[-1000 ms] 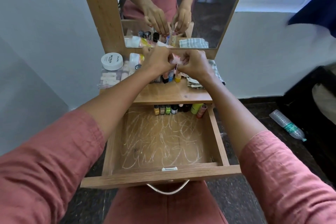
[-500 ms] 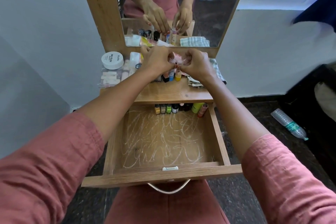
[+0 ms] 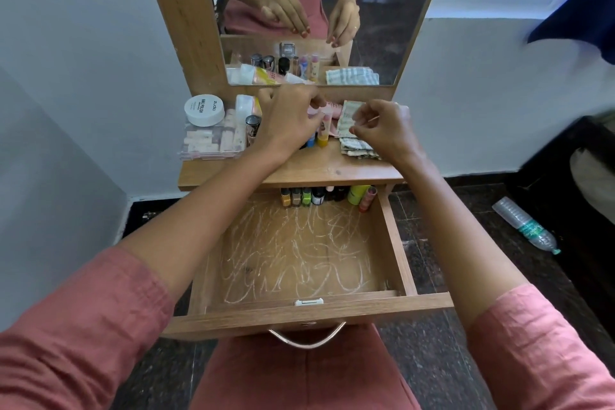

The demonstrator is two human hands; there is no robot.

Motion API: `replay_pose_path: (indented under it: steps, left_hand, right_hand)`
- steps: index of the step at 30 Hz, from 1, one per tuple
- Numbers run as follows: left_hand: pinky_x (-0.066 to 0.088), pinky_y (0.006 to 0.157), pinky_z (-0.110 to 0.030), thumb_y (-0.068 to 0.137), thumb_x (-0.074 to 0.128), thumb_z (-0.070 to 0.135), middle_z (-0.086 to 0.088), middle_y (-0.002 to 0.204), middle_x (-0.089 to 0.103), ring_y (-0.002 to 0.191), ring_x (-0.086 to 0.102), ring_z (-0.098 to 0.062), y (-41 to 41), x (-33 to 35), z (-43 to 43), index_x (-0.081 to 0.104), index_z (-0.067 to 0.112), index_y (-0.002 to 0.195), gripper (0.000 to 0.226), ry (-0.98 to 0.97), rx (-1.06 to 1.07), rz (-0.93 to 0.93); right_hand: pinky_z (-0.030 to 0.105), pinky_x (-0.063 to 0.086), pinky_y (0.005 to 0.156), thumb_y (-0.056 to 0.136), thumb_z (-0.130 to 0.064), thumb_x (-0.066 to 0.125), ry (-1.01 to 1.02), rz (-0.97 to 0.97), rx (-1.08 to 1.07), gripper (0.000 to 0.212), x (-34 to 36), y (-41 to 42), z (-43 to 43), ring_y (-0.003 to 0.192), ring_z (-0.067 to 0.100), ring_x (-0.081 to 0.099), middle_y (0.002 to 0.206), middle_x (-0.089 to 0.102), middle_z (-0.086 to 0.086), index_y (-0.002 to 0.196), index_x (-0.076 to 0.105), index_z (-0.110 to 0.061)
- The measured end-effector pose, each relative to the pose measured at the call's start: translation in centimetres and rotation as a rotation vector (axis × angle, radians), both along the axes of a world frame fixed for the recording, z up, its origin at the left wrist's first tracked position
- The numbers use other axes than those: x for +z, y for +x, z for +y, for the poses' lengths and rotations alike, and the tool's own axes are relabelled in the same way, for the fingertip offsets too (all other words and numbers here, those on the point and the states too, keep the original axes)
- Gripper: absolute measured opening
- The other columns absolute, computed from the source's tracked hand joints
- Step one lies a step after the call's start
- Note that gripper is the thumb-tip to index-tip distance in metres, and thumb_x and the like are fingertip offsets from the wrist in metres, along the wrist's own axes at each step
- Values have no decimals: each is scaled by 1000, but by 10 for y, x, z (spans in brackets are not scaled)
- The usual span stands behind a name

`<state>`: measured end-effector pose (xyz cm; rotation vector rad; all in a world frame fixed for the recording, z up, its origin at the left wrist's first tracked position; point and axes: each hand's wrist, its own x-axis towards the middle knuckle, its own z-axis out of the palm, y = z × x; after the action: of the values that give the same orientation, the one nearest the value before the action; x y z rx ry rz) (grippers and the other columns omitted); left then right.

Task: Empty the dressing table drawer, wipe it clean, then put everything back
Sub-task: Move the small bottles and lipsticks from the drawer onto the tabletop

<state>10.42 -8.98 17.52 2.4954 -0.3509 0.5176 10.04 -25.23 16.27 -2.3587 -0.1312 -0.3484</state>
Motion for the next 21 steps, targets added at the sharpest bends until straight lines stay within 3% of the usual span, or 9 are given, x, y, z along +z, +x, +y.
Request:
replay_pose_path:
  steps: [5,10,14,16,19,21]
  left_hand:
    - [36,93,-32,83,61,14,2,96,69,93,58,-14,-29,-10,-11,67,14,94,12,-75,-102,-28]
    - [47,88,-33,83,62,12,-3,96,69,93,60,-17,-54,-35,-17,66,10,97,15,-66,-171,13]
    - [47,76,-23,83,61,11,-3,93,68,87,59,-13,-73,-61,-14,66,10,94,12,-60,-211,91]
    - [46,72,-22,84,61,13,-3,91,68,83,58,-11,-83,-76,-9,66,10,92,11,-55,-210,169]
    - [45,69,-23,83,60,8,-9,88,68,77,56,-12,-87,-97,3,67,4,88,9,-57,-150,307]
    - [43,71,-19,82,59,1,-14,89,69,79,59,-16,-85,-108,14,67,-1,88,10,-71,-77,378]
  right_hand:
    - [-1,43,57,78,0,67,18,50,-33,11,-16,-27,-16,54,-4,51,84,67,12,88,68,2]
    - [-3,39,55,79,1,65,24,99,-83,10,-33,-58,-24,61,9,54,85,69,16,89,68,2]
    - [-5,36,54,80,9,56,15,113,-119,13,-50,-78,-25,54,7,53,77,70,20,86,67,7]
    - [-1,41,61,79,6,56,-5,116,-159,14,-64,-81,-26,64,12,58,81,71,17,83,69,3]
    - [24,50,80,79,-1,59,-20,151,-233,15,-83,-80,-26,82,23,64,93,68,13,87,72,-3]
    - [28,48,82,80,-4,61,-17,164,-256,17,-92,-78,-26,88,25,63,98,65,13,93,72,-3]
